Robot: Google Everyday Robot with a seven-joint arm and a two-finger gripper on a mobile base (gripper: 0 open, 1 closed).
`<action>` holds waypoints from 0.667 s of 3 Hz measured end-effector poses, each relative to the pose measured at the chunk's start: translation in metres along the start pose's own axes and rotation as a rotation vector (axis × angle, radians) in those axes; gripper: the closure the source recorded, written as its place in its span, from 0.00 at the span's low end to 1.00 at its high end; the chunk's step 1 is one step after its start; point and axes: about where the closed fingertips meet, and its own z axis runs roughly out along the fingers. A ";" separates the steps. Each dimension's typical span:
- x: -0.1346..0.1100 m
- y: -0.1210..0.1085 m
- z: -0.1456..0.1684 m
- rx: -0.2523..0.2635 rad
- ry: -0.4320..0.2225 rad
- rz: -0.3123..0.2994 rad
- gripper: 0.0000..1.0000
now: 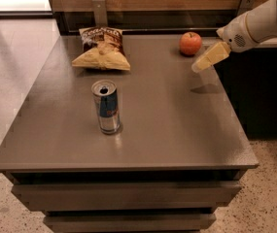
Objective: Move apple near redbull can
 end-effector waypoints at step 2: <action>-0.003 -0.028 0.044 0.001 -0.111 0.055 0.00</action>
Offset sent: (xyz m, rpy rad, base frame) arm 0.0784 -0.0016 -0.0286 0.1977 -0.0836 -0.0727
